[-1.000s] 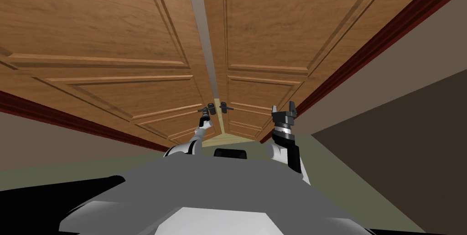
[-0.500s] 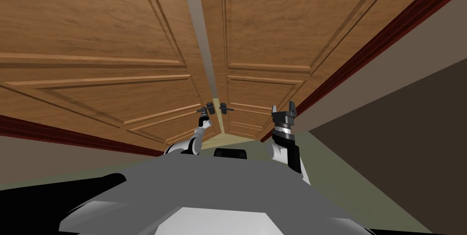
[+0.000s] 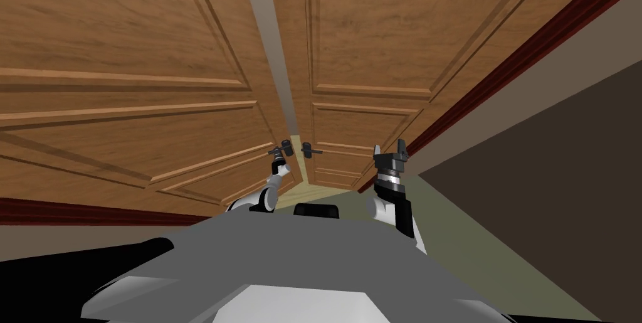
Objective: Push the door open
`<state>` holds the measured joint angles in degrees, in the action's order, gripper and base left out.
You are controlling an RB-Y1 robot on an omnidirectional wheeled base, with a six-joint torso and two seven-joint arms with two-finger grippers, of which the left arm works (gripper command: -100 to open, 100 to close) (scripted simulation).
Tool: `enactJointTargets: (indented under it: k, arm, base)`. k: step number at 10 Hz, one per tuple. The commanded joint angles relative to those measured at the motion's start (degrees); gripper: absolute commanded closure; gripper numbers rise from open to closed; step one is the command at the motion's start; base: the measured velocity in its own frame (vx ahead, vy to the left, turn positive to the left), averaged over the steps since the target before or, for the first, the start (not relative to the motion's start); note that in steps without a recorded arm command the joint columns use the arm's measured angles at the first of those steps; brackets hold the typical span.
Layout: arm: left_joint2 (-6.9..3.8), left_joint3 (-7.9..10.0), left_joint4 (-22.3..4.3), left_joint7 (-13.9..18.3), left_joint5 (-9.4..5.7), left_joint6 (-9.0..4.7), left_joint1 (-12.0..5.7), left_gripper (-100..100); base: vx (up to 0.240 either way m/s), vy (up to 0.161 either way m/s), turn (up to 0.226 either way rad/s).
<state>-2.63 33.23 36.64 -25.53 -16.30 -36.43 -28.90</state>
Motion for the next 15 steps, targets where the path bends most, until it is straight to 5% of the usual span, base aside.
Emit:
enactJointTargets:
  k: [1, 10, 13, 15]
  arm:
    - [-1.61, 2.29, 0.24, -1.29, -0.78, -2.23, -0.50, 100]
    - [-1.81, 5.44, -0.71, -3.57, -1.98, -5.12, -1.54, 100]
    - [-1.85, 7.66, -1.40, -5.18, -2.83, -7.17, -2.29, 100]
    - [-1.85, 7.66, -1.40, -5.18, -2.83, -7.17, -2.29, 100]
  base:
    - [0.027, 0.091, -0.140]
    - [0.018, 0.044, -0.046]
    - [0.017, 0.052, -0.082]
    - [0.022, 0.042, -0.013]
